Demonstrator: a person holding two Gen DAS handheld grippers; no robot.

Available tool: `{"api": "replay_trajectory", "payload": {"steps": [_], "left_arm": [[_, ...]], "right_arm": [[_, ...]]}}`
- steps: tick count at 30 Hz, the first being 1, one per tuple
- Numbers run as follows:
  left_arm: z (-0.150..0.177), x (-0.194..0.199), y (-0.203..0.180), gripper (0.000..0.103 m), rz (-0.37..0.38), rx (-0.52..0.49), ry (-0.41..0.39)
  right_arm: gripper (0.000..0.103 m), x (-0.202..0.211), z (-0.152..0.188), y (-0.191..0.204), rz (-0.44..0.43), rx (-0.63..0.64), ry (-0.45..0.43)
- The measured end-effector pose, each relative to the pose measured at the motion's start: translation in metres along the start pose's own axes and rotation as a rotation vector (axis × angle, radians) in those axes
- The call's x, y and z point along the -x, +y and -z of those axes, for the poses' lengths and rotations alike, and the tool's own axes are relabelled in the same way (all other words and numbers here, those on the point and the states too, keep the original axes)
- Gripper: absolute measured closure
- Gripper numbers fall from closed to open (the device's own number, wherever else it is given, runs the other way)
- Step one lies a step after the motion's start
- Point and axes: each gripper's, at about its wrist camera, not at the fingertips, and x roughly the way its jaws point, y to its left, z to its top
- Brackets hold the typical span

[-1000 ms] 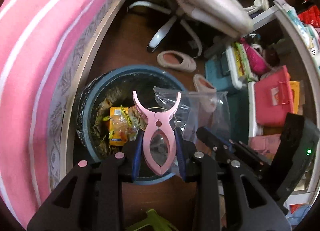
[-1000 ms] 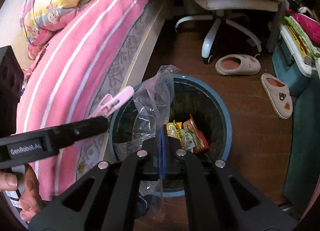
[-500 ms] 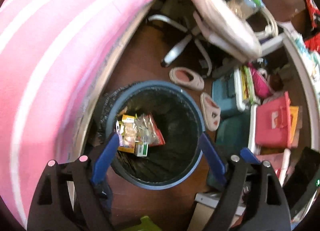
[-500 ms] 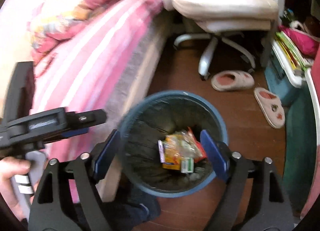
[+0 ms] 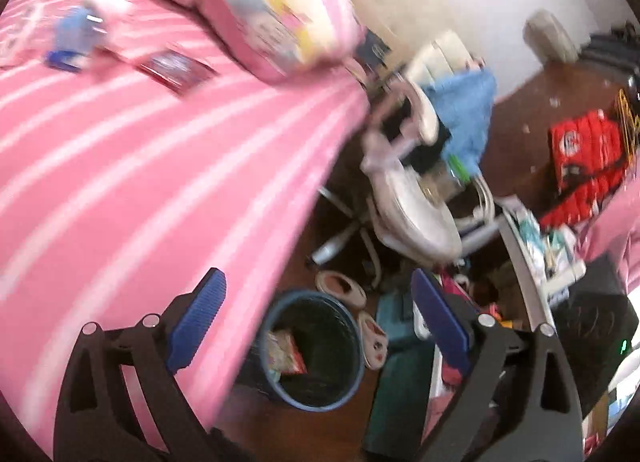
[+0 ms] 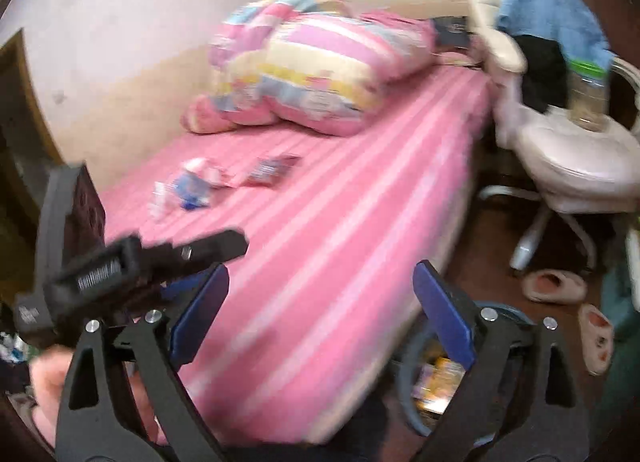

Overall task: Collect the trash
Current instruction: 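Move both tools back over the remaining trash on the bed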

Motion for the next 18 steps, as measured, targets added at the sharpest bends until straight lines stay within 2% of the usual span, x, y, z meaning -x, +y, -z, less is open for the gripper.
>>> {"api": "replay_trajectory", "payload": {"steps": [4,9,13,18], "left_arm": [[-0.027,0.049,0.067,0.012,-0.078,0.041,-0.089],[-0.061,0.088,0.14,0.012,-0.193,-0.008,-0.204],[-0.096,0.097,0.188,0.012,-0.281,-0.077,-0.274],[-0.138,0.089,0.24,0.012,-0.331,-0.055,-0.29]], "right_arm": [[0.01,-0.044,-0.023,0.05,-0.133,-0.052,0.028],[0.01,-0.127,-0.032,0.105,-0.289,-0.144,0.122],[0.01,-0.209,-0.033,0.14,-0.427,-0.291,0.219],[0.01,-0.292,-0.035,0.164,-0.511,-0.436,0.288]]}}
